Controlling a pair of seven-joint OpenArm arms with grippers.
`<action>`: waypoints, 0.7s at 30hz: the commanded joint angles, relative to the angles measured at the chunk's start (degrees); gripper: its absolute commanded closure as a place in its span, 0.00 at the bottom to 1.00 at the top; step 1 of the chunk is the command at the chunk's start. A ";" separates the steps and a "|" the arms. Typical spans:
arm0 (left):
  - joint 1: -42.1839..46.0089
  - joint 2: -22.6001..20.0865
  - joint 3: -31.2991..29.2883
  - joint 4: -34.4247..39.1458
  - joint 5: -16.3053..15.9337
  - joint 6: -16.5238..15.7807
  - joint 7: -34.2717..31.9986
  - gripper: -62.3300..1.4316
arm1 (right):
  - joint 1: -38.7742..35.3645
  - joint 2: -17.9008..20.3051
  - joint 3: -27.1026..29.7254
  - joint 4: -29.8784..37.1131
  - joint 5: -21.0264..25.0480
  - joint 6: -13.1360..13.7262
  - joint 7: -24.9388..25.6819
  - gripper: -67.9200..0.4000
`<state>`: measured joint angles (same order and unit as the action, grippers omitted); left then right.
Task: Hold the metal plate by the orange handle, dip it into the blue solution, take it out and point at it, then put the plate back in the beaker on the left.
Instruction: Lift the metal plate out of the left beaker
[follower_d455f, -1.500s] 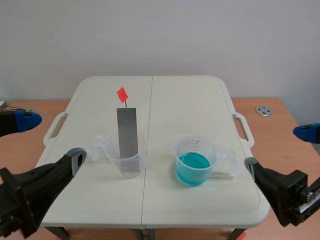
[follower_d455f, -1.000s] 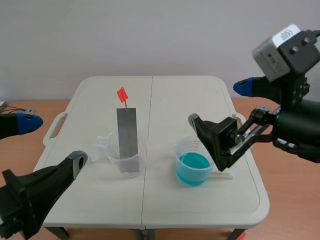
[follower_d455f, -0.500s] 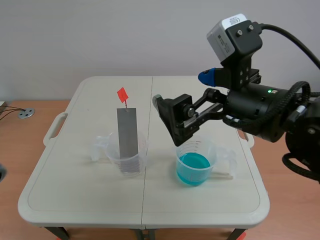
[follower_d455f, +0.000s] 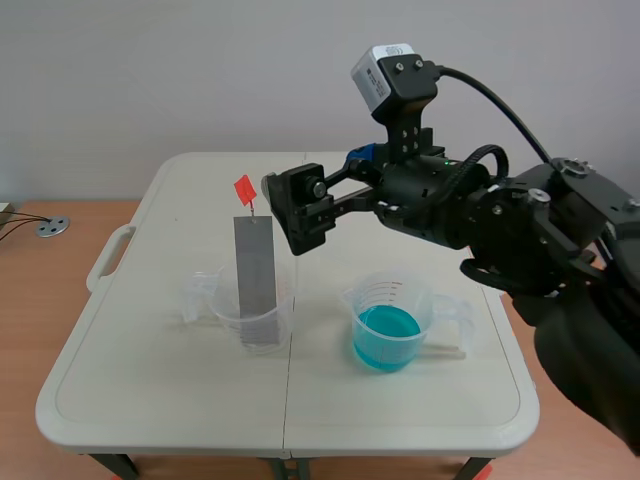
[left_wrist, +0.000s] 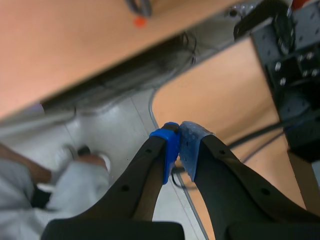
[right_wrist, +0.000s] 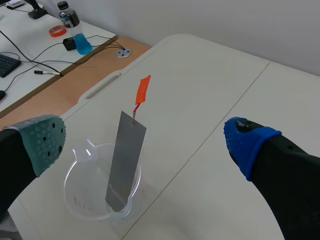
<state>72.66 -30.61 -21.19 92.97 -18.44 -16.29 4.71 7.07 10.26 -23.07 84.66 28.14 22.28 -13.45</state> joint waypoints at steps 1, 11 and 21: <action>-0.33 0.24 1.14 -0.28 -0.04 0.04 -0.59 0.93 | 2.51 -0.57 -0.46 -1.09 0.85 0.26 0.87 0.02; -4.90 0.26 8.55 -11.39 3.23 -0.13 -0.59 0.93 | 10.71 -5.55 -3.06 -14.60 1.05 3.10 0.92 0.02; -10.64 0.26 13.55 -21.31 4.61 -0.15 -0.57 0.93 | 17.00 -9.88 -5.11 -22.69 1.05 3.10 0.87 0.02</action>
<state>61.73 -30.61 -7.60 70.76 -13.65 -16.32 4.49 22.37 1.06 -27.97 61.60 28.53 25.30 -13.41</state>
